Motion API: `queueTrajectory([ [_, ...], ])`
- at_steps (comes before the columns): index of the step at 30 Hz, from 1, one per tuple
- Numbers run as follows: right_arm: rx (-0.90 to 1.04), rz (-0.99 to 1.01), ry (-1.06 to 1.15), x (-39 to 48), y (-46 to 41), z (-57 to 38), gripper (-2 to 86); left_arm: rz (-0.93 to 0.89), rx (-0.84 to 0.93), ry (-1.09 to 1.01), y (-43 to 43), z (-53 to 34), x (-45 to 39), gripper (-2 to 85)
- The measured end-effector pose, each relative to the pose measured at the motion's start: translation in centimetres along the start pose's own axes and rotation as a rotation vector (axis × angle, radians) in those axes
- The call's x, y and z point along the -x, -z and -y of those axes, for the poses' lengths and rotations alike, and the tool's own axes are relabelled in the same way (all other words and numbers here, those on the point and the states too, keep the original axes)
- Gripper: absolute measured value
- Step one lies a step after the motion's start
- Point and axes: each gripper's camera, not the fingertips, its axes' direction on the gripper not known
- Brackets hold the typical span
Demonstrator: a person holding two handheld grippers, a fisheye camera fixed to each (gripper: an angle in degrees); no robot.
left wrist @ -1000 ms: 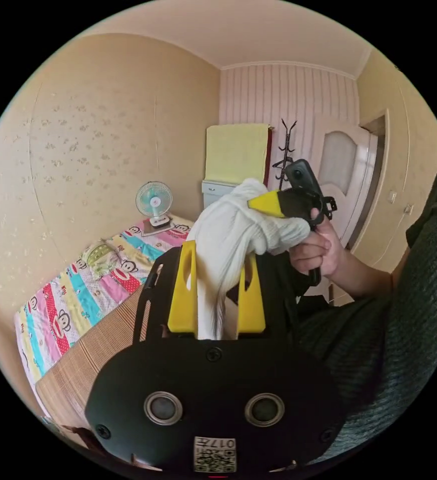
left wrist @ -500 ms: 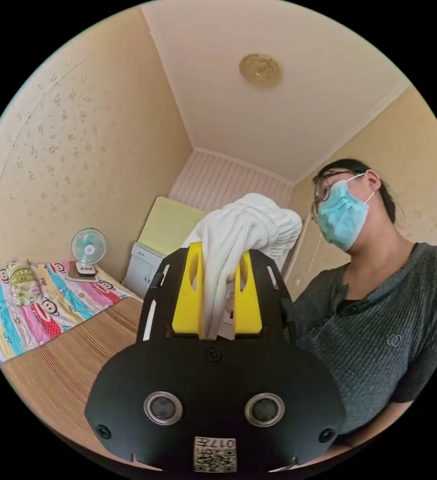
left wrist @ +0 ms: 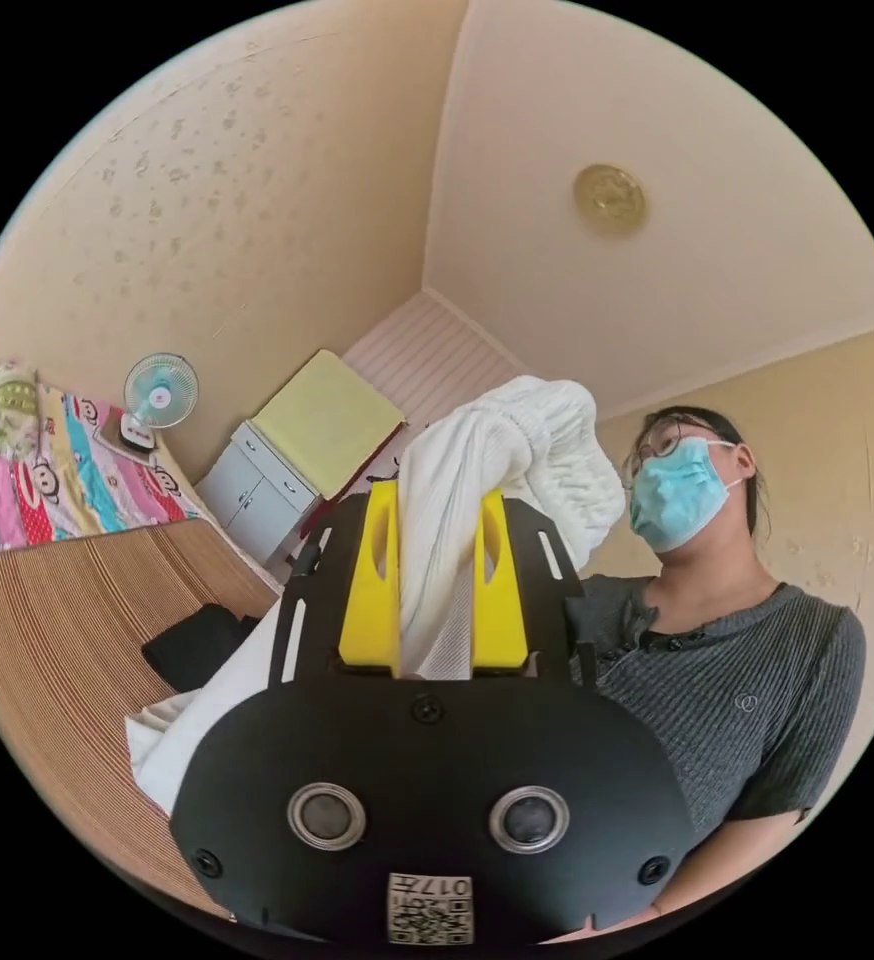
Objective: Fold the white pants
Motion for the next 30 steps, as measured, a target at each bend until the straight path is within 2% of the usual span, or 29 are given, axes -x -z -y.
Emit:
queueTrajectory([
  [2,-0.082,0.030,-0.092,-2.2,1.0,-1.1,3.6,0.003,-0.085,0.114,1.6,-1.6,2.5,11.3],
  [6,-0.384,0.152,-0.261,-5.8,4.6,-4.6,2.8,-0.098,-0.156,0.260,2.6,-4.1,5.7,12.3],
  [12,-0.565,0.016,-0.150,-3.4,9.3,-4.5,2.4,-0.283,-0.318,0.306,2.6,-8.3,7.1,8.0],
  [16,-0.598,-0.100,-0.043,-1.1,11.0,-2.4,2.2,-0.134,-0.195,0.292,0.3,-9.2,5.4,11.9],
  [18,-0.566,-0.169,0.032,0.4,11.0,-0.4,2.2,-0.102,-0.124,0.214,-1.6,-8.8,3.7,17.6],
  [21,-0.522,-0.188,0.136,2.0,9.5,2.3,2.1,-0.055,-0.063,0.099,-4.5,-7.4,0.8,21.2],
  [23,-0.489,-0.204,0.192,3.0,7.8,3.9,2.1,0.072,-0.043,0.011,-6.2,-5.7,-2.2,23.3],
  [25,-0.449,-0.265,0.246,4.3,5.8,5.5,2.0,0.213,-0.048,-0.051,-7.2,-4.5,-5.0,23.0],
  [29,-0.365,-0.423,0.341,7.2,0.3,7.8,1.8,0.538,-0.072,-0.057,-8.6,-3.9,-10.0,16.2],
  [30,-0.384,-0.441,0.318,7.5,-0.7,7.8,1.8,0.563,-0.082,-0.074,-8.4,-4.1,-10.6,15.0],
])
